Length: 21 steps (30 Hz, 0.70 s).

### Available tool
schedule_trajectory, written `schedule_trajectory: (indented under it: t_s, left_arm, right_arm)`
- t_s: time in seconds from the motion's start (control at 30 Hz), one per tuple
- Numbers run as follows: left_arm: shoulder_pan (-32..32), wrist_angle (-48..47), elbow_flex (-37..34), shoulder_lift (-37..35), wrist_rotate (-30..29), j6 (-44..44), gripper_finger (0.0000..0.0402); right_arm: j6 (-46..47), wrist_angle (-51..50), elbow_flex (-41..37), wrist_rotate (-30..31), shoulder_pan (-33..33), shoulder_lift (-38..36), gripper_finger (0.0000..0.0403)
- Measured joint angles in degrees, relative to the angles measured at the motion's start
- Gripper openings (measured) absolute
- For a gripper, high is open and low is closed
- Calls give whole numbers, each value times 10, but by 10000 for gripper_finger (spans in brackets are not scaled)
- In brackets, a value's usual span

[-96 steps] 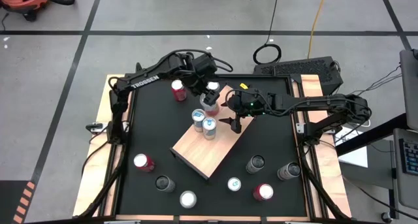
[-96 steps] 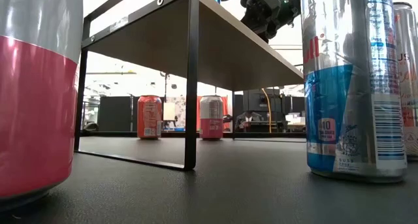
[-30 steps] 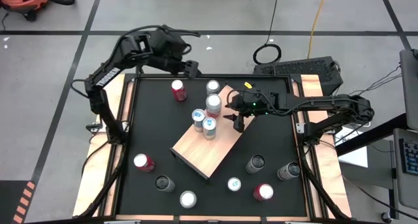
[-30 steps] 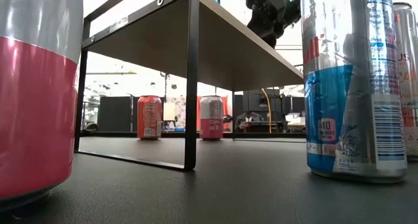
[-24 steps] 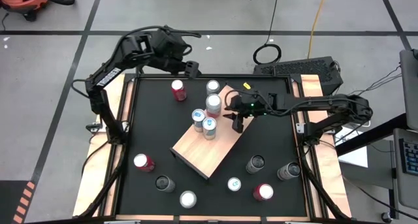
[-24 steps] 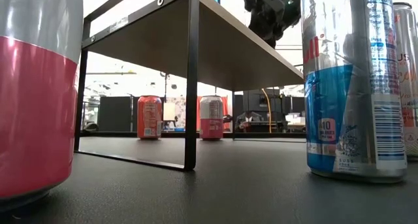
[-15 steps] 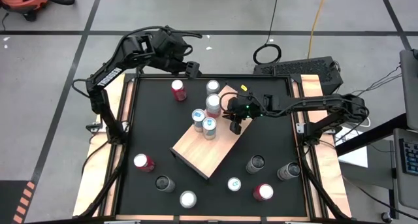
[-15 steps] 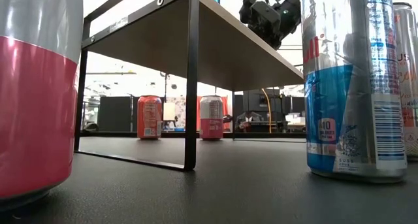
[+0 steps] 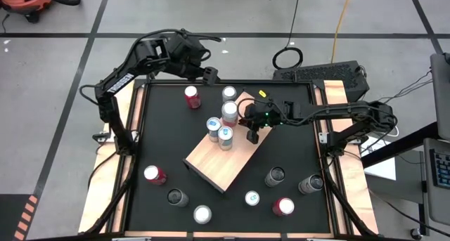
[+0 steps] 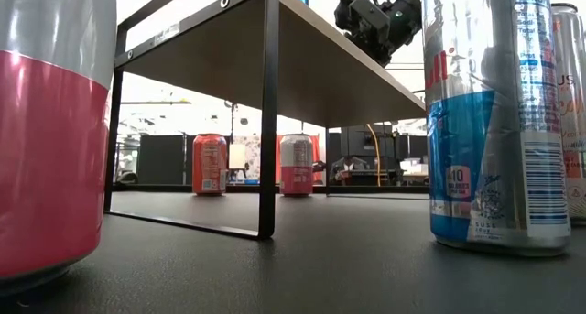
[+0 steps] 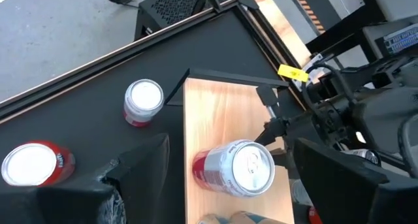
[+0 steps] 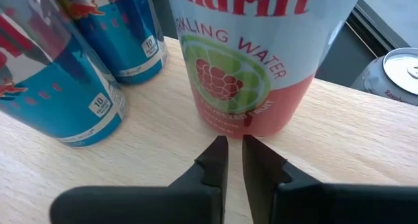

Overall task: Place canned beverage on shelf
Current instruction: Put the top left pink-white soda can on the shelf

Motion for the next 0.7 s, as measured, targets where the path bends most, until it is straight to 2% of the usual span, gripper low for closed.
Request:
schedule_trajectory:
  t_s: [0.7]
  left_arm:
    - [-10,4,0,10,-1,-3,325]
  right_arm:
    - [-15,2,0,3,-20,0,22]
